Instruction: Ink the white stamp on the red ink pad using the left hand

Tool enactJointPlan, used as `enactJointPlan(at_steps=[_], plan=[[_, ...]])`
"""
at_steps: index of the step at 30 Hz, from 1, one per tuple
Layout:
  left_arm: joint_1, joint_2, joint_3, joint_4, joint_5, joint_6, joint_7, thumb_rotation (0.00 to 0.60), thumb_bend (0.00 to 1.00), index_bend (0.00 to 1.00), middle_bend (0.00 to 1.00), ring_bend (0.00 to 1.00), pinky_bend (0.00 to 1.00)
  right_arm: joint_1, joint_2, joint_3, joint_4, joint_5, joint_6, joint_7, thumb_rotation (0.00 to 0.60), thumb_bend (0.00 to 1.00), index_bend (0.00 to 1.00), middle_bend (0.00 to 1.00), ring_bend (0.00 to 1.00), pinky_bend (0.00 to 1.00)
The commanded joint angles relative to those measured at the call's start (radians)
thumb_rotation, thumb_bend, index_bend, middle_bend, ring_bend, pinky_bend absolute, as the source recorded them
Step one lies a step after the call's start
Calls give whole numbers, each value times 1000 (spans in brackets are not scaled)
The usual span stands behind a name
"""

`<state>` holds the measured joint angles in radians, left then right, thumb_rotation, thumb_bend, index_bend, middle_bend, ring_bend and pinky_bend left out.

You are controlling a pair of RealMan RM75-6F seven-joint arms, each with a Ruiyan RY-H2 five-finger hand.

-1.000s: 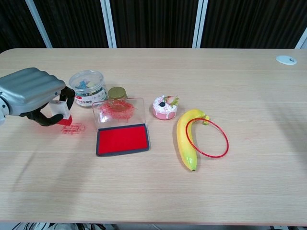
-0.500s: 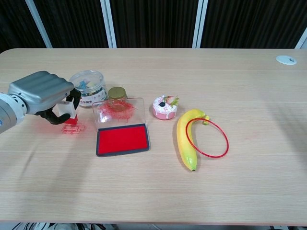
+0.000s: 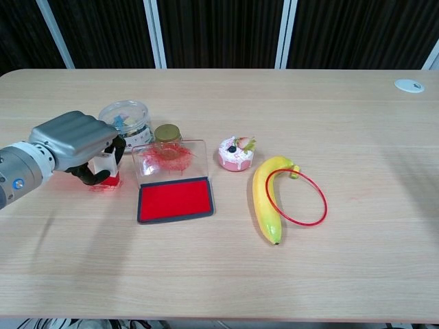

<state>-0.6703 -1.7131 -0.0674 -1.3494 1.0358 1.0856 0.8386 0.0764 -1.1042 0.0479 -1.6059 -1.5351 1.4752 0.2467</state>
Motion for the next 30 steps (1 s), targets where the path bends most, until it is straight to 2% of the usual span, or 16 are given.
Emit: enactJointPlan(at_steps=[1, 30], plan=[[0, -4, 0, 3, -6, -2, 6, 600, 458, 613, 622, 512, 603, 0, 0, 0, 0, 0, 0, -1, 600, 118, 0, 0, 0, 177], [0, 3, 3, -16, -77, -4, 82, 600, 384, 438, 450, 417, 541, -1, -1, -1, -1, -2, 2, -4, 600, 120, 0, 0, 0, 177]])
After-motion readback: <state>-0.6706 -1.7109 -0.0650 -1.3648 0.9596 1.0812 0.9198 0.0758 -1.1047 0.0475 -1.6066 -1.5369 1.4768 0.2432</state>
